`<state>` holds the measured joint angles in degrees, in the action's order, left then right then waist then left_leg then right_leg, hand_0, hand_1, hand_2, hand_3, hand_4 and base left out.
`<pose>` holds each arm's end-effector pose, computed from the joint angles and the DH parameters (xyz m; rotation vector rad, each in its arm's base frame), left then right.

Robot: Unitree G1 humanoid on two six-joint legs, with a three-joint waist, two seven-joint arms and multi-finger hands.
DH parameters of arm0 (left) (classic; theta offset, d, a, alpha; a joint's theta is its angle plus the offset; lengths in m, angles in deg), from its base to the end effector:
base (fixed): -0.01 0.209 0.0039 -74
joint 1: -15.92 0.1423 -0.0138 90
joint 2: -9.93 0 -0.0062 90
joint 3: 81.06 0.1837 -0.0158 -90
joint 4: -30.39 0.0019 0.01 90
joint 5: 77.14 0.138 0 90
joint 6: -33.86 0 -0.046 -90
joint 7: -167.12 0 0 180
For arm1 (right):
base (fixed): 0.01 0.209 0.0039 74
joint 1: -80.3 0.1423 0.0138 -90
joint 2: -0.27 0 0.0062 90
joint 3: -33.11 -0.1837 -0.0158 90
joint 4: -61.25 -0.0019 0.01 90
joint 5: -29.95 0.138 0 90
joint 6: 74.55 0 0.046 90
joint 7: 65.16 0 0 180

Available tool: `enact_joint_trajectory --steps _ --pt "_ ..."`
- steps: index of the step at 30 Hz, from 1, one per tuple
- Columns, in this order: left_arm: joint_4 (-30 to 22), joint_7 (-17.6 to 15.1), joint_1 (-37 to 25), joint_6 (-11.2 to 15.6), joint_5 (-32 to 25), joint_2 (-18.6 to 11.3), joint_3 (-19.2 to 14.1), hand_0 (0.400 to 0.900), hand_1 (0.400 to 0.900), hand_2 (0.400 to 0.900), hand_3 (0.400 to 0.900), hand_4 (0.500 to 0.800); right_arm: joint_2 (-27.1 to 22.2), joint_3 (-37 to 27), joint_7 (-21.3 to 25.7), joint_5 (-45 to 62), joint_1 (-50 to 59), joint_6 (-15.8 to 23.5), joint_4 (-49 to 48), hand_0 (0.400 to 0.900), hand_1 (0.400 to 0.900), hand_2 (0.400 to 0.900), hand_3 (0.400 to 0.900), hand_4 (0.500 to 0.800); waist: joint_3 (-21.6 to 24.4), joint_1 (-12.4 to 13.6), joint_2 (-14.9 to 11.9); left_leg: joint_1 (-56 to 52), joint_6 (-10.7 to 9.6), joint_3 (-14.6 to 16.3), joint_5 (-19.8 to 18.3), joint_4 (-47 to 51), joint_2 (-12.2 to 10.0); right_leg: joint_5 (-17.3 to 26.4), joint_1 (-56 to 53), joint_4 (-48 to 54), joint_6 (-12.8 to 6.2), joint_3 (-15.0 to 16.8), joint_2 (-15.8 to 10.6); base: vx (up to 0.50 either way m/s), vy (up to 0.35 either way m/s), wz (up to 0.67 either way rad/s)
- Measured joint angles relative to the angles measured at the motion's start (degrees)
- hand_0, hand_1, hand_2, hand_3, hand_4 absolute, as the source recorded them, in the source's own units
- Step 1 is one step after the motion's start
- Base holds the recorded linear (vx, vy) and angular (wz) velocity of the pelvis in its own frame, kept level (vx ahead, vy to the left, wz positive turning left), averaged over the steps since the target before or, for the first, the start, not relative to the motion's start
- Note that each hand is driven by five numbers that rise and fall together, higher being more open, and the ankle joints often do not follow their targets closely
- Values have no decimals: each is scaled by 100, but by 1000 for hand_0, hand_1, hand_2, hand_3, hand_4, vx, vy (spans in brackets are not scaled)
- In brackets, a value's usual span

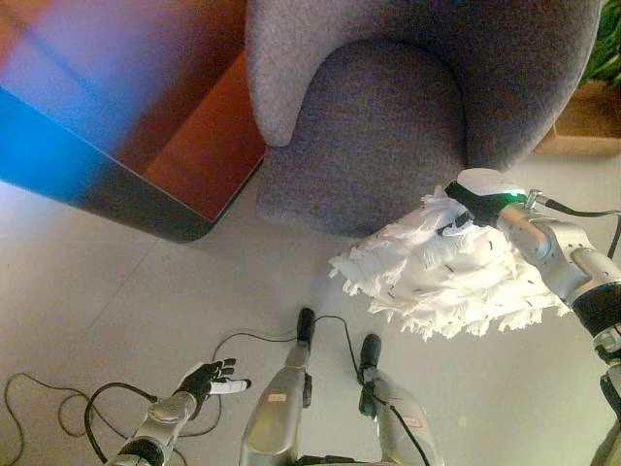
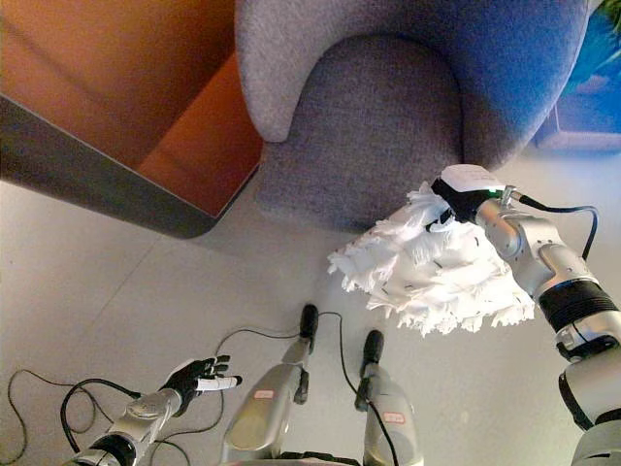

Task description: Pick up the pillow and put it on the sofa.

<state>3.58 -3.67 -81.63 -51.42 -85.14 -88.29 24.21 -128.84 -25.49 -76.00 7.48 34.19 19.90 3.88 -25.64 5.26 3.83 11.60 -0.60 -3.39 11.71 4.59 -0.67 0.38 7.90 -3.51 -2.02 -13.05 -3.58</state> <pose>0.1414 0.2657 -0.0769 0.3348 0.9433 -0.0969 0.3068 -0.2817 0.1766 -1.5197 0.0839 0.2120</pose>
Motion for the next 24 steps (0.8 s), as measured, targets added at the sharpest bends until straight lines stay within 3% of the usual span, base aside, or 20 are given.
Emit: enact_joint_trajectory --steps 3,8,14,19,23,24 --pt "174 0 192 -77 261 56 -184 900 900 900 900 800 -15 96 -282 320 236 -1 20 400 400 400 400 500 101 107 -191 -234 -33 -1 -95 1 10 132 -433 410 5 -23 35 202 -23 14" --pt "413 7 414 -202 571 82 -209 900 900 900 900 800 -25 443 -506 903 982 -19 360 400 400 400 400 500 416 227 -546 -429 -79 -150 -161 0 25 223 -893 843 31 -194 96 154 -16 14" --pt "458 5 443 -326 775 168 -284 900 900 900 900 800 -59 1044 -745 1405 2391 -242 996 400 400 400 400 500 534 535 -605 -693 -129 -239 -207 1 21 166 -1194 846 42 -297 110 134 32 8" --pt "570 3 620 -371 822 166 -325 900 900 900 900 800 -22 1120 -844 1720 2635 -464 1243 400 400 400 400 500 920 775 -815 -745 -102 -267 -256 2 75 106 -1280 845 17 -322 67 109 45 7" --pt "635 2 793 -430 825 165 -325 900 900 900 900 800 85 1122 -844 1804 2664 -713 1297 400 400 400 400 500 1079 820 -937 -828 -75 -256 -293 3 108 81 -1385 844 -4 -336 30 120 49 8" --pt "688 2 831 -478 825 179 -325 900 900 900 900 800 198 1122 -842 1896 2722 -912 1520 400 400 400 400 500 1139 849 -956 -888 -57 -260 -308 4 128 70 -1448 843 -17 -351 10 103 48 13"
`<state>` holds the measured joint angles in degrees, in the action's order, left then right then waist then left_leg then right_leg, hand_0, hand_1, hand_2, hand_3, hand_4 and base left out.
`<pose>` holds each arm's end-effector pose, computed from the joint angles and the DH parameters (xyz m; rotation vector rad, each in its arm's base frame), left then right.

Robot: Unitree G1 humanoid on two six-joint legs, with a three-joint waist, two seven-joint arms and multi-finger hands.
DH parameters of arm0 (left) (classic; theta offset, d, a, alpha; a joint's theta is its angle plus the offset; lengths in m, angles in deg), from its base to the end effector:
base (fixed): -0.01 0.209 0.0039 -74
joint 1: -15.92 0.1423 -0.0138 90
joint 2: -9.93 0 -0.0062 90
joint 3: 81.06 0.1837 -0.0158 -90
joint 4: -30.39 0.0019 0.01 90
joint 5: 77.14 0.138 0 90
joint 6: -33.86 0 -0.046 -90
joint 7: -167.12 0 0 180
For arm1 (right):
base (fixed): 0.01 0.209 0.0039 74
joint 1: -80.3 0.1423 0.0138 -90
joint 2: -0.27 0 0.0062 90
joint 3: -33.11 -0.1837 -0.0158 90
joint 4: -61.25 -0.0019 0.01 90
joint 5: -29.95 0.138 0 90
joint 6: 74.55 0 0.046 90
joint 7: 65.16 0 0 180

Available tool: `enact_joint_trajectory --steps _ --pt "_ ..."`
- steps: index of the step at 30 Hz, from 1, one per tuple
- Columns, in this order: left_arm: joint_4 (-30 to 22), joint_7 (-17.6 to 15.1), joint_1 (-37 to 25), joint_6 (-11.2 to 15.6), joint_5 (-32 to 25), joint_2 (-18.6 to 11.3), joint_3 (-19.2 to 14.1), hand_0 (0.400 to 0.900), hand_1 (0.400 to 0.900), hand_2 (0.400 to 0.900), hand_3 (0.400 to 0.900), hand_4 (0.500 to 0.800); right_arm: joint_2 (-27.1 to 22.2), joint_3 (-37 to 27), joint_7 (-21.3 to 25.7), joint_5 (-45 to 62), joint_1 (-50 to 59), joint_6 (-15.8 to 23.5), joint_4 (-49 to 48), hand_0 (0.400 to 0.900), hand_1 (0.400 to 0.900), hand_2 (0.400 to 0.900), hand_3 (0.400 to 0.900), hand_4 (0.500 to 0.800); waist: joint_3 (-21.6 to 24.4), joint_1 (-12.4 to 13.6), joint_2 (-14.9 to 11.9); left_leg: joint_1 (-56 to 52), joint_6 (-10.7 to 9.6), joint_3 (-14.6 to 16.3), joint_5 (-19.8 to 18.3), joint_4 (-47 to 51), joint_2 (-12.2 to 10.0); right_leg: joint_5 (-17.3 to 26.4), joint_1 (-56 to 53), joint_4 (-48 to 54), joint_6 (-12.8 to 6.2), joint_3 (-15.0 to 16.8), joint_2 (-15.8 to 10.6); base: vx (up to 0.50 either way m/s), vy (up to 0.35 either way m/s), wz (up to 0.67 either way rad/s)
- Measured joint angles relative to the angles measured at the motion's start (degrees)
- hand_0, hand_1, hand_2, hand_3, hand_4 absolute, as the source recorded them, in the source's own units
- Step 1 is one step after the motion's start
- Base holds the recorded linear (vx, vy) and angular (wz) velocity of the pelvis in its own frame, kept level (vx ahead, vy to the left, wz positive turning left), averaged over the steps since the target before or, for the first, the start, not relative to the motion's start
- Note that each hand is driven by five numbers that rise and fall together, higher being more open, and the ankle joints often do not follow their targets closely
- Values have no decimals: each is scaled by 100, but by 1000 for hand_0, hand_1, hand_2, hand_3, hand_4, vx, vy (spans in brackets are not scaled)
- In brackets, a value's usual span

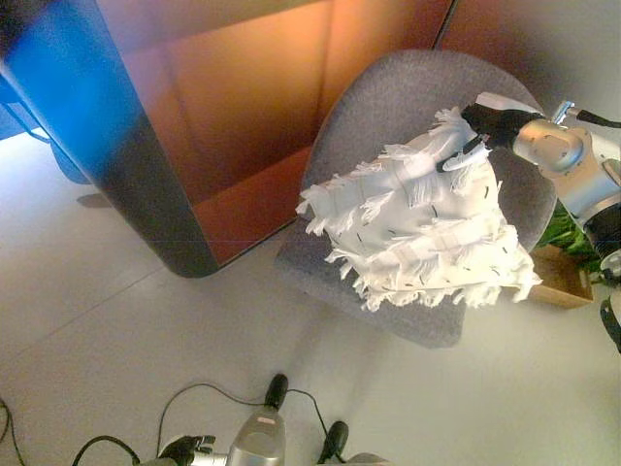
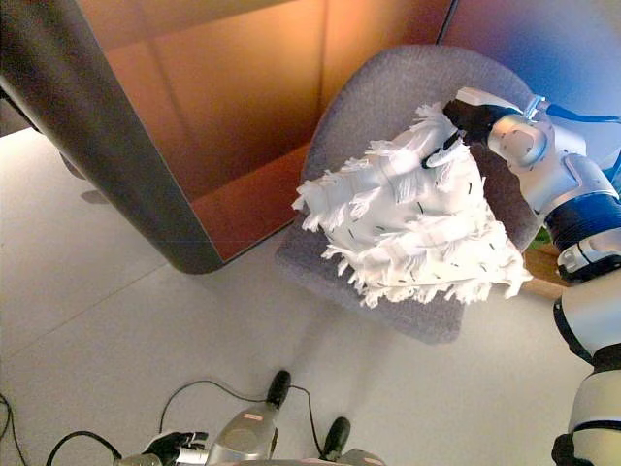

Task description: Pick up the pillow and put it on the sofa.

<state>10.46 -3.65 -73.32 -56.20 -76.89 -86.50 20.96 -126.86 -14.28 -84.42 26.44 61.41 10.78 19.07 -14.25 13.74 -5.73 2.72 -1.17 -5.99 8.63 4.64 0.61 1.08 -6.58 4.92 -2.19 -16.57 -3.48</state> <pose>0.0670 0.2724 -0.1012 0.3684 1.2917 -0.0805 0.3420 -0.2705 0.2723 -1.2548 0.1245 0.0826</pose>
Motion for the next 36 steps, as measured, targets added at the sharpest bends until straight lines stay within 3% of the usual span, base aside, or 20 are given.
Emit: enact_joint_trajectory --steps 10,11,16,21,29,36 --pt "186 -4 115 15 -9 -15 0 900 900 900 900 800 12 197 17 29 307 -1082 1495 400 400 400 400 500 108 213 5 25 36 -76 30 -3 66 -85 -99 -1 -71 -161 -50 42 7 16" --pt "220 -4 133 20 -13 -19 0 900 900 900 900 800 13 209 19 32 337 -1202 1644 900 900 900 900 800 110 234 11 43 37 -95 33 -3 66 -93 -95 -1 -70 -178 -46 -78 -25 6" --pt "215 57 189 242 -129 -55 28 900 900 900 900 800 14 213 384 76 526 -1591 2213 900 900 900 900 800 123 243 48 416 44 -215 163 -7 39 -90 247 -14 -48 -280 4 -178 -54 -1" --pt "202 46 160 380 -349 -66 72 900 900 900 900 800 13 212 640 305 540 -1727 2248 900 900 900 900 800 116 226 53 632 30 -211 197 -7 12 -64 471 -6 -31 -268 27 -55 -56 -8" --pt "93 40 128 578 -565 -71 115 900 900 900 900 800 -192 196 754 309 691 -1574 2400 900 900 900 900 800 -56 183 89 632 9 -129 179 -6 0 -59 511 -7 -35 -193 18 -38 17 -9" --pt "87 66 78 576 -758 -69 225 900 900 900 900 800 -359 154 899 311 720 -1274 2439 900 900 900 900 800 -189 31 245 676 14 -26 181 -5 8 -19 599 -10 -28 -92 -10 -50 32 -7"
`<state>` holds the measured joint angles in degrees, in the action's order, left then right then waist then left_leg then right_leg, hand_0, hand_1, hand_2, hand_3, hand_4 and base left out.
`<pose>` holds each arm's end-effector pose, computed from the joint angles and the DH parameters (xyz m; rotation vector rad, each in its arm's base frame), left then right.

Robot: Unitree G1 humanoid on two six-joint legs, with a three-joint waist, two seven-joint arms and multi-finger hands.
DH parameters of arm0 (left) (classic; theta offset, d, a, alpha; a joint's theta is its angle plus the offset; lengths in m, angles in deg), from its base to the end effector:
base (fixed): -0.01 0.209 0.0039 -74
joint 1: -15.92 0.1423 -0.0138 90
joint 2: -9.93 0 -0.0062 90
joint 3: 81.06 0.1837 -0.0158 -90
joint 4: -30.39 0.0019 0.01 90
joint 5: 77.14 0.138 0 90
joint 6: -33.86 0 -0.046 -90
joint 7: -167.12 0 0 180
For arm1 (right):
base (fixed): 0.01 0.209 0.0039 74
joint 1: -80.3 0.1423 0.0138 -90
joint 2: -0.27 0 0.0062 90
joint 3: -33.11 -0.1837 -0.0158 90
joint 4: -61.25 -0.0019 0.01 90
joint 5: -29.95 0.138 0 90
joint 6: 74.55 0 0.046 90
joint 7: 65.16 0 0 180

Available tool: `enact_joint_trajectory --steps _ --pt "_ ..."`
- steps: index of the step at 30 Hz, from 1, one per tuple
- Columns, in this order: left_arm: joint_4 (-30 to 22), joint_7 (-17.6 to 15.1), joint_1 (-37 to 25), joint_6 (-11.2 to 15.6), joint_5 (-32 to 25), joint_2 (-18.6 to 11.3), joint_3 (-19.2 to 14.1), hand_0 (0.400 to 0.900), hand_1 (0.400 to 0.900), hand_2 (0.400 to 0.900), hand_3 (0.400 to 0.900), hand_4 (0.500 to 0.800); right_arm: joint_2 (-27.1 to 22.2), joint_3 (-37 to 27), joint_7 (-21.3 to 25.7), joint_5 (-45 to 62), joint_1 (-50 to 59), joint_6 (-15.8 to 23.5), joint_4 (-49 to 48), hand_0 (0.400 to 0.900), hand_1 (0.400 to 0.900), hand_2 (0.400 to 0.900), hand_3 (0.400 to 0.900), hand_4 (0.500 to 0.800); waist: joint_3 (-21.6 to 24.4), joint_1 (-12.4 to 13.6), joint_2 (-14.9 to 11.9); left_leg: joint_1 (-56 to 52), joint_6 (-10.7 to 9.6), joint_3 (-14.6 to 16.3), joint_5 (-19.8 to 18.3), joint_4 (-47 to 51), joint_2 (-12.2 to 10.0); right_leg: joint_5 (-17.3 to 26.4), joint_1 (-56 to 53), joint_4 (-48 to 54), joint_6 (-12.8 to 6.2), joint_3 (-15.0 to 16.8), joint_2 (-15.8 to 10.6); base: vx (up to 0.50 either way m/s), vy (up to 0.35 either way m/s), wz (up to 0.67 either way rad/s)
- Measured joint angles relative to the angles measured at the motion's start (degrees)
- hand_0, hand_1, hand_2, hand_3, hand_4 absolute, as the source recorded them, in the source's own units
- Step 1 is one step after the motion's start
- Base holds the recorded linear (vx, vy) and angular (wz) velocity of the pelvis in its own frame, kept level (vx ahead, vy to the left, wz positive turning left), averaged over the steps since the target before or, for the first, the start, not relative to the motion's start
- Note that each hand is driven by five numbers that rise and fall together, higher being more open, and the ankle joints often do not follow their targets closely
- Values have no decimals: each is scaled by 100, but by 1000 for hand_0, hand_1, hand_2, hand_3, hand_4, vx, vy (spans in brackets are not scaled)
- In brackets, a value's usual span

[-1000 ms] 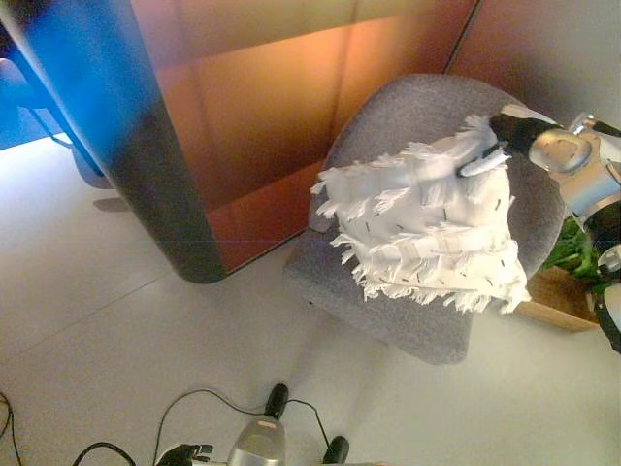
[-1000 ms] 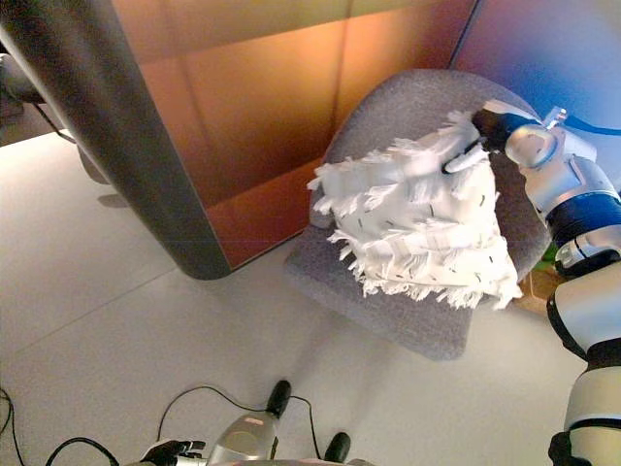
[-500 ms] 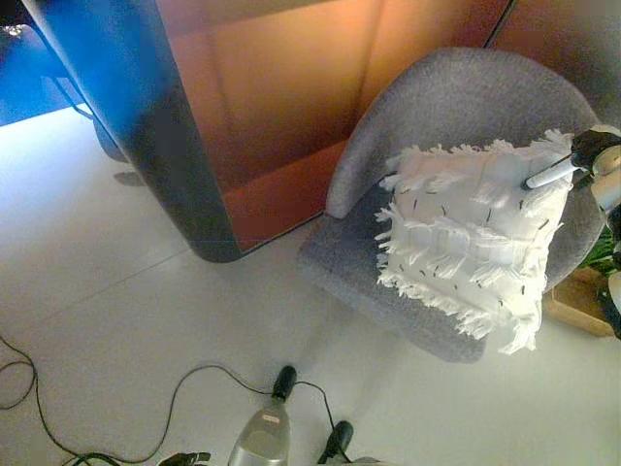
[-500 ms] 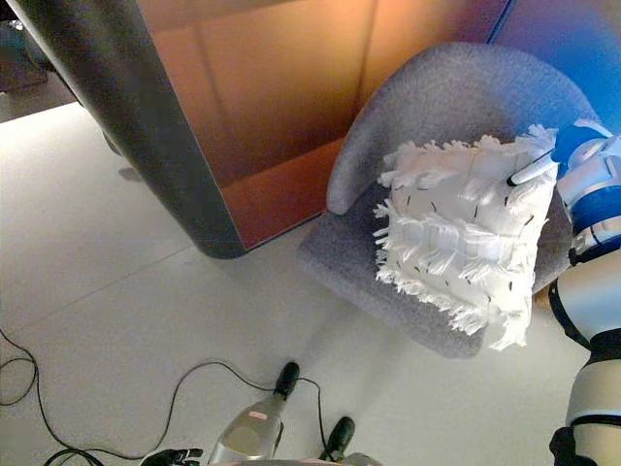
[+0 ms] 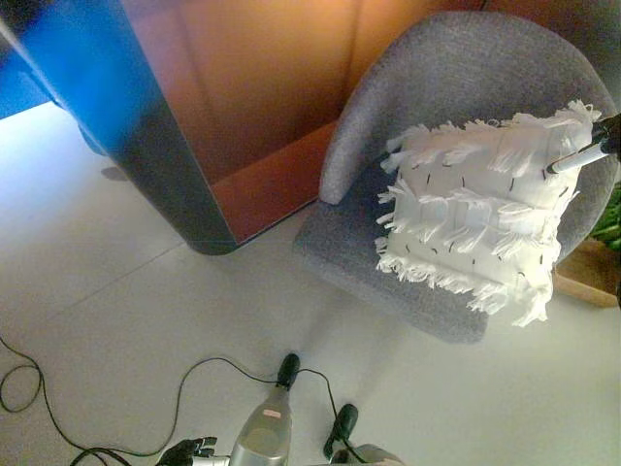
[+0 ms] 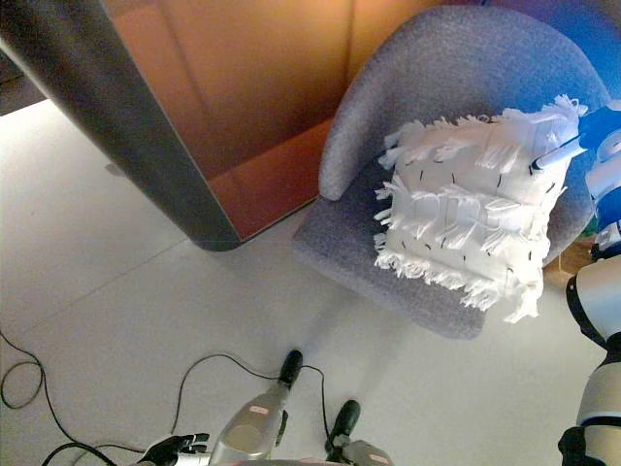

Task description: Pick up the pillow and put it on the sofa.

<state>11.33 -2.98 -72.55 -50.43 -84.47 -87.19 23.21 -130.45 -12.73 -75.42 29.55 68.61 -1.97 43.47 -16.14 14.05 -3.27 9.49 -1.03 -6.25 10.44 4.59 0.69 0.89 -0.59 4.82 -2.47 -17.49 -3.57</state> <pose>0.0631 0.2740 -0.1005 0.2883 1.2106 -0.0537 0.3119 -0.3533 0.2826 -1.0340 0.4675 -0.5112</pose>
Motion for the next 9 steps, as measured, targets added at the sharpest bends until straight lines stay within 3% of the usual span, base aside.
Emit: enact_joint_trajectory --steps 9 --pt "-7 100 -85 -1 -62 2 -17 900 900 900 900 800 -285 -558 14 53 -50 452 4 900 900 900 900 800 -30 -277 65 -52 -4 92 -15 0 -9 17 -22 2 -1 79 -5 -18 12 -7"
